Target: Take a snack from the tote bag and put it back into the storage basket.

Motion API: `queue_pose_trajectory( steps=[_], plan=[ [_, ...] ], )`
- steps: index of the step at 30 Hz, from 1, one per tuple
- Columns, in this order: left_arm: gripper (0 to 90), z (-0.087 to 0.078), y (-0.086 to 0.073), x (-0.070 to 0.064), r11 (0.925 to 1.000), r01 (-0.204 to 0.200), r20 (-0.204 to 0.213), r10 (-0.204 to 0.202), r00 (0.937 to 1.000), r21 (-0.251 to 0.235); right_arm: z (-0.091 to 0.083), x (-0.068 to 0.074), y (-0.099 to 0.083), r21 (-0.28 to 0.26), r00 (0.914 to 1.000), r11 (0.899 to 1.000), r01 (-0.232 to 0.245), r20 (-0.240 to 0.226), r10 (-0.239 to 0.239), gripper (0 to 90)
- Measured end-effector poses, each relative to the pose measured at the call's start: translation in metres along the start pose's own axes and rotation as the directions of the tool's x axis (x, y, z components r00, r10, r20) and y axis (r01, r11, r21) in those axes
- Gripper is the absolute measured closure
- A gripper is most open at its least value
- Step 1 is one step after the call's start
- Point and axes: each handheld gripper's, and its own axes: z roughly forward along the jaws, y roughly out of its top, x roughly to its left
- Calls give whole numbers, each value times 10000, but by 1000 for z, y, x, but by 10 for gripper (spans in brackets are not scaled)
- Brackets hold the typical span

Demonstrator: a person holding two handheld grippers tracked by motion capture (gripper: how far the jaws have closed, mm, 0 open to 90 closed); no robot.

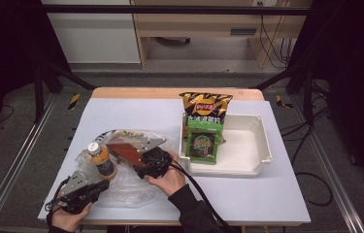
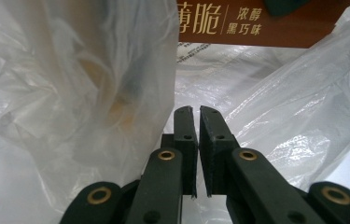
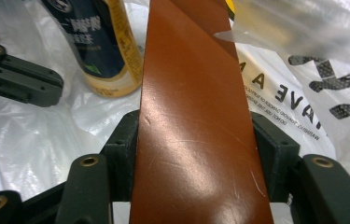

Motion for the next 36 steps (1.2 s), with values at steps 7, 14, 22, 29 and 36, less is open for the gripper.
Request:
queue_pose_trajectory(
  steps=[7, 14, 22, 29, 36],
  plan=[
    [852, 0, 0, 0, 10000, -1, -12, 1, 10000, 1, -12, 4, 4, -220, 9992, 9997, 70, -390, -78, 439],
    [852, 0, 0, 0, 10000, 1, -15, -1, 10000, -9, -29, 5, 3, 16, 9986, 9992, 399, -334, -399, 439],
    [852, 0, 0, 0, 10000, -19, -45, 19, 10000, -16, -52, 2, -10, 283, 9969, 9968, 752, -248, -745, 438],
    [852, 0, 0, -1, 10000, -30, -67, 30, 10000, -52, -77, 1, -21, 84, 9957, 9969, 782, -508, -777, 439],
    [852, 0, 0, -1, 10000, -24, -72, 23, 10000, -67, -99, -5, -37, -302, 9946, 9966, 770, -681, -789, 439]
  ],
)
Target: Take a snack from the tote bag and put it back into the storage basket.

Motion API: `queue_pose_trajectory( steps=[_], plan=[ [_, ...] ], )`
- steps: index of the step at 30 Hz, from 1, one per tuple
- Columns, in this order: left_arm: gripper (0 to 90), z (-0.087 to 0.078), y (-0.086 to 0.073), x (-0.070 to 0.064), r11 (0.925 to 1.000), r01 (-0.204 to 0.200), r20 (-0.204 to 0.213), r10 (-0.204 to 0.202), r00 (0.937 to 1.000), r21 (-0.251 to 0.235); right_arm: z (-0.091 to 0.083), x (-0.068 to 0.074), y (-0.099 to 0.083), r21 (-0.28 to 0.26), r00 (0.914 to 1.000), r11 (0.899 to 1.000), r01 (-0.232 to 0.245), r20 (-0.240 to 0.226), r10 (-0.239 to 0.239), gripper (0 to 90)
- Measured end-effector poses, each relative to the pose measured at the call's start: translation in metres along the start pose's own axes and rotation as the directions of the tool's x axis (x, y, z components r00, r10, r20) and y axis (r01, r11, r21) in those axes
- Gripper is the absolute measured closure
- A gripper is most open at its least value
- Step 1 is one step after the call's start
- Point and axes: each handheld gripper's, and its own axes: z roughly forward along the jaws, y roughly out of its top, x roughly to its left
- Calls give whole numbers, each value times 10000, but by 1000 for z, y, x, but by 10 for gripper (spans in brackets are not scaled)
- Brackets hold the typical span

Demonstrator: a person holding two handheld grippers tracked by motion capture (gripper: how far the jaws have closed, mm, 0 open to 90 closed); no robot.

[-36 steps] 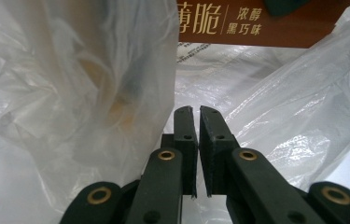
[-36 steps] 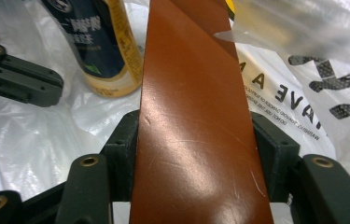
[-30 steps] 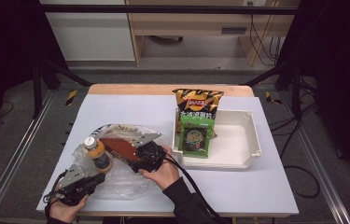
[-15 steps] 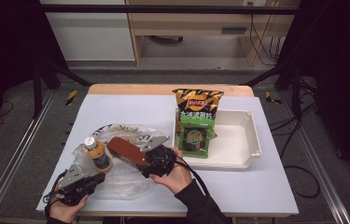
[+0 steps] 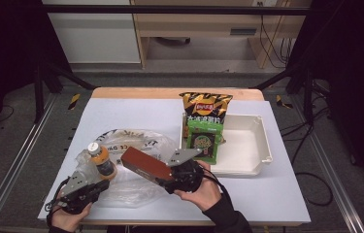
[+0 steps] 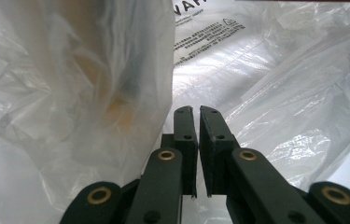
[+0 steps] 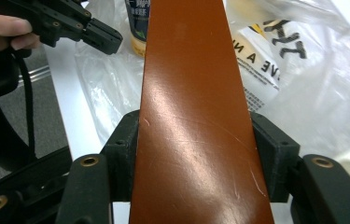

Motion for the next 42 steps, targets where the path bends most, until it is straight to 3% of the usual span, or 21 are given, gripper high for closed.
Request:
queue_pose_trajectory(
  steps=[14, 29, 42],
  plan=[
    [852, 0, 0, 0, 10000, 16, 17, -16, 10000, 2, -58, -25, -31, -373, 9981, 9993, -39, 621, 62, 439],
    [852, 0, 0, 0, 10000, -27, 13, 27, 10000, 32, -110, -56, -57, -851, 9898, 9953, -463, 1304, 572, 439],
    [852, 1, 0, 0, 10000, -11, 27, 10, 10000, 56, -125, -89, -83, -742, 9740, 9902, -1181, 1857, 1301, 439]
  ],
)
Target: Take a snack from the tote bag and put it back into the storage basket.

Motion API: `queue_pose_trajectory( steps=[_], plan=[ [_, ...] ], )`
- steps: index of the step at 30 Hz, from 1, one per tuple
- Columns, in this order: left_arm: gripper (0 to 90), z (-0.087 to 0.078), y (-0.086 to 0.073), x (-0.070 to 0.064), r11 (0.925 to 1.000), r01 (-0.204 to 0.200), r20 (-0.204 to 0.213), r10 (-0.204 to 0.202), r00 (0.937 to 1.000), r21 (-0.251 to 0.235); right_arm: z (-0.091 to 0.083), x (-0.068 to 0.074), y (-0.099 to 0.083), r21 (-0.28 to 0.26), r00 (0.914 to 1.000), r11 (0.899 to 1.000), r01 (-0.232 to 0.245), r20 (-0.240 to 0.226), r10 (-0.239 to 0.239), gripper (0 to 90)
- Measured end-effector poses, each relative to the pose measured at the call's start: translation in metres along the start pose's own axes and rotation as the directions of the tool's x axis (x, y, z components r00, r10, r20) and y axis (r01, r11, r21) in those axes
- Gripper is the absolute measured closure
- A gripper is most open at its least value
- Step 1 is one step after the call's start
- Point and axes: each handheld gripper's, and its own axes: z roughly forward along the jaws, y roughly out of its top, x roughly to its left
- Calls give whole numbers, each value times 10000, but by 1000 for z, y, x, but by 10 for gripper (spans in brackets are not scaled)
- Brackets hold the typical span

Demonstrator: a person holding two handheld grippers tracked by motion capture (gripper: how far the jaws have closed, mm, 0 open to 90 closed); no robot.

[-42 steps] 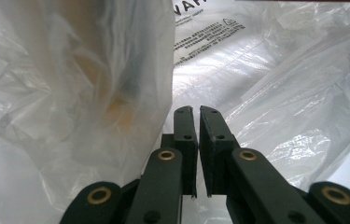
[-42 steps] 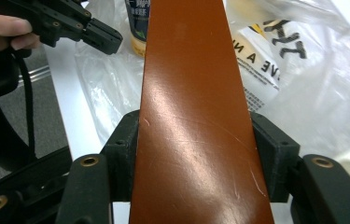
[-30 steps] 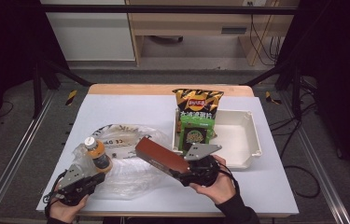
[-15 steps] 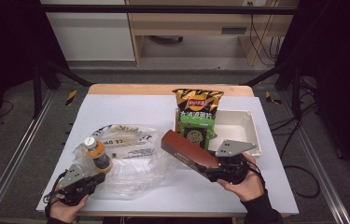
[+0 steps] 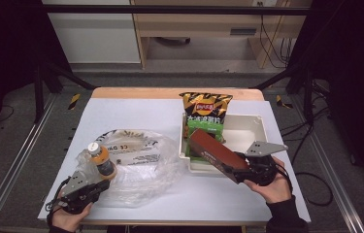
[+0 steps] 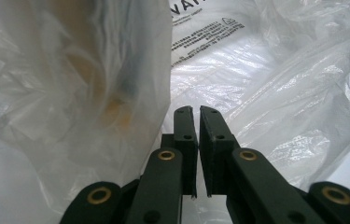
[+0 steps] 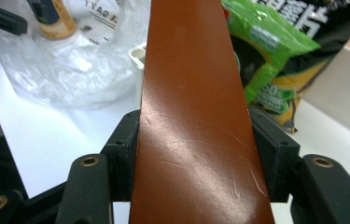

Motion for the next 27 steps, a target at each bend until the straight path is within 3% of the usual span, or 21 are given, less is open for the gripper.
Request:
queue_pose_trajectory(
  steps=[7, 27],
  plan=[
    [852, 0, 0, 0, 10000, -5, 1, 5, 10000, 13, 9, -11, -10, 512, 9999, 9986, 90, -112, -85, 439],
    [852, 0, 0, 0, 10000, -19, 11, 19, 10000, 17, 35, -13, -24, 1083, 9932, 9916, 704, -995, -597, 437]
  ],
)
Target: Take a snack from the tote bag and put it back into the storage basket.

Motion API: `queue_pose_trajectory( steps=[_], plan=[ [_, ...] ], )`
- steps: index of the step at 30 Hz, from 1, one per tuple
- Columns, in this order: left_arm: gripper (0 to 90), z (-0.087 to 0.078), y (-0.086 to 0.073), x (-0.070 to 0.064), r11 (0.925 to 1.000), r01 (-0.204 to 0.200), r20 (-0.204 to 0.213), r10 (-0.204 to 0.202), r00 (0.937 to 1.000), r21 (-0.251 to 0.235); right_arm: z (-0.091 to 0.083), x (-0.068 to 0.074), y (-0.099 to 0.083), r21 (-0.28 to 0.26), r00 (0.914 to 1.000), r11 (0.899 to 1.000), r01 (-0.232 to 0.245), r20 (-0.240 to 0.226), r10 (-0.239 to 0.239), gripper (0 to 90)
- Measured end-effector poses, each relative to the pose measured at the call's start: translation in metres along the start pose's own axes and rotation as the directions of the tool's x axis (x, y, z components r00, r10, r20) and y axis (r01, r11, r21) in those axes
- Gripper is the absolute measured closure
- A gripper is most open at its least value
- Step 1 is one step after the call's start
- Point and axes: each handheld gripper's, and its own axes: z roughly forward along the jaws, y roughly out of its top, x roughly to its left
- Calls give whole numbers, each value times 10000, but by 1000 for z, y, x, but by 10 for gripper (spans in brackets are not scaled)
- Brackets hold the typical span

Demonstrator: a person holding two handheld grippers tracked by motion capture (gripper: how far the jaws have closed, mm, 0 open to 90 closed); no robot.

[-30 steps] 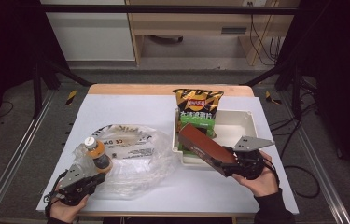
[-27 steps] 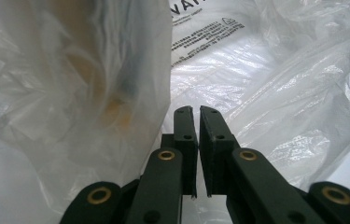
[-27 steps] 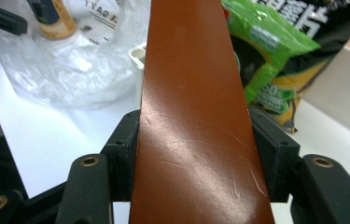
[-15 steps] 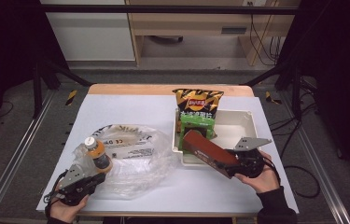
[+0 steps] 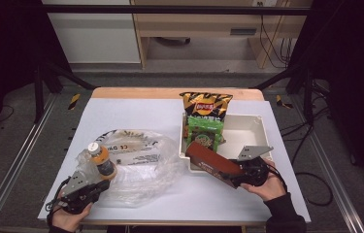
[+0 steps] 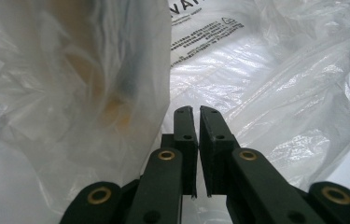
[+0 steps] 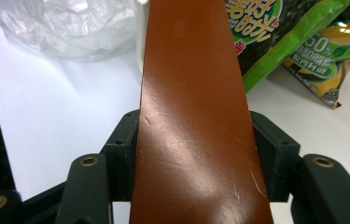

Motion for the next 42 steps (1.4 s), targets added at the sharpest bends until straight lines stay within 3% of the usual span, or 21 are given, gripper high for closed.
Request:
queue_pose_trajectory(
  steps=[6, 11, 14, 23, 32, 42],
  plan=[
    [852, 0, 0, 0, 10000, -8, 5, 8, 10000, 1, 3, -5, -2, -52, 9997, 9999, 118, 202, -117, 423],
    [852, 0, 0, 0, 10000, -11, 8, 11, 10000, 2, 9, -6, -6, 374, 9969, 9988, 328, 701, -354, 383],
    [852, 0, 0, 0, 10000, -11, 7, 11, 10000, 10, 9, -7, -7, 250, 9970, 9992, 297, 710, -315, 379],
    [852, 0, 0, 0, 10000, -13, 25, 13, 10000, -2, 6, -8, -8, 205, 9867, 9990, 392, 1572, -420, 290],
    [852, 0, 0, 0, 10000, -15, 26, 15, 10000, -1, 0, -11, -8, -414, 9720, 9983, 402, 2332, -294, 272],
    [852, 1, 0, -1, 10000, -30, 25, 30, 10000, 15, 4, -10, -6, -712, 9681, 9962, 510, 2486, -318, 321]
  ],
)
